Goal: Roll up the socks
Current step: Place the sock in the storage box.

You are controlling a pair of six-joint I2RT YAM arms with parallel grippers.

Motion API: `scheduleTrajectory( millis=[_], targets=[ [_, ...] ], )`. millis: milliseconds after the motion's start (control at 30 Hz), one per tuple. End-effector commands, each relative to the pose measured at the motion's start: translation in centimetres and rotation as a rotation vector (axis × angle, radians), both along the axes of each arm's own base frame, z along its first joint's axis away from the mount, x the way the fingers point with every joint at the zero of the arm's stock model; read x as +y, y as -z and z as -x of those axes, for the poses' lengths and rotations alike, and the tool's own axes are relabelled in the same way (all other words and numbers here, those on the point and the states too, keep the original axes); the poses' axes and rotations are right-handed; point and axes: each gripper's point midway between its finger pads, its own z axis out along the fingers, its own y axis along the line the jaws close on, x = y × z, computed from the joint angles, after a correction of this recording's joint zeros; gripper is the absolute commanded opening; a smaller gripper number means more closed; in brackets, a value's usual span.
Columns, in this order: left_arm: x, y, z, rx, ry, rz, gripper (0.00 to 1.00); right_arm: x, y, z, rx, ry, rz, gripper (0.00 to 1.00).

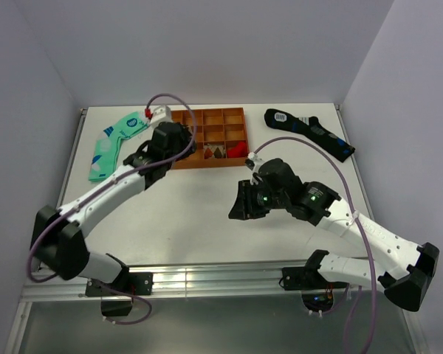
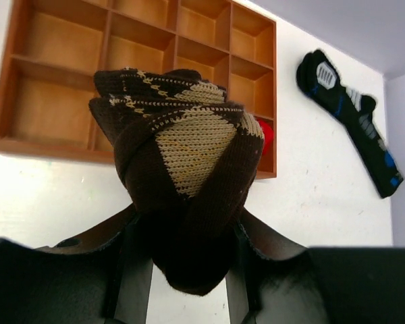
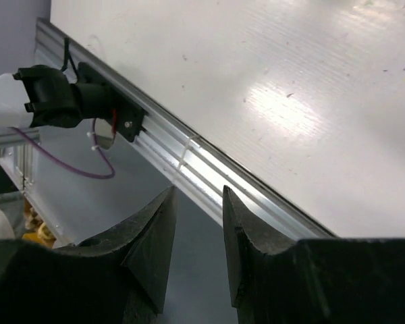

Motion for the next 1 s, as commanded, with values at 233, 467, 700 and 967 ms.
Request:
scheduleTrajectory(
  millis=[233, 467, 700, 967],
  targets=[
    [-2.2, 3.0, -4.7, 0.213, 0.170, -0.128, 0.00, -1.7, -1.8, -1.9, -0.107, 0.026, 0.036, 0.40],
    [-2.3, 5.2, -6.7, 0.309, 0.187, -0.164, 0.00, -1.7, -1.1, -1.8, -0.112, 0.010, 0.039, 0.39],
    [-2.3, 8.5, -7.4, 0.407, 0.164, -0.166, 0.00, -2.0, 0.1, -2.0, -0.110, 0.012, 0.056, 0.39],
    [-1.8, 8.9, -8.0, 0.464, 0.165, -0.219, 0.00, -2.3, 0.7, -1.9, -0.122, 0.002, 0.067, 0.38]
  ],
)
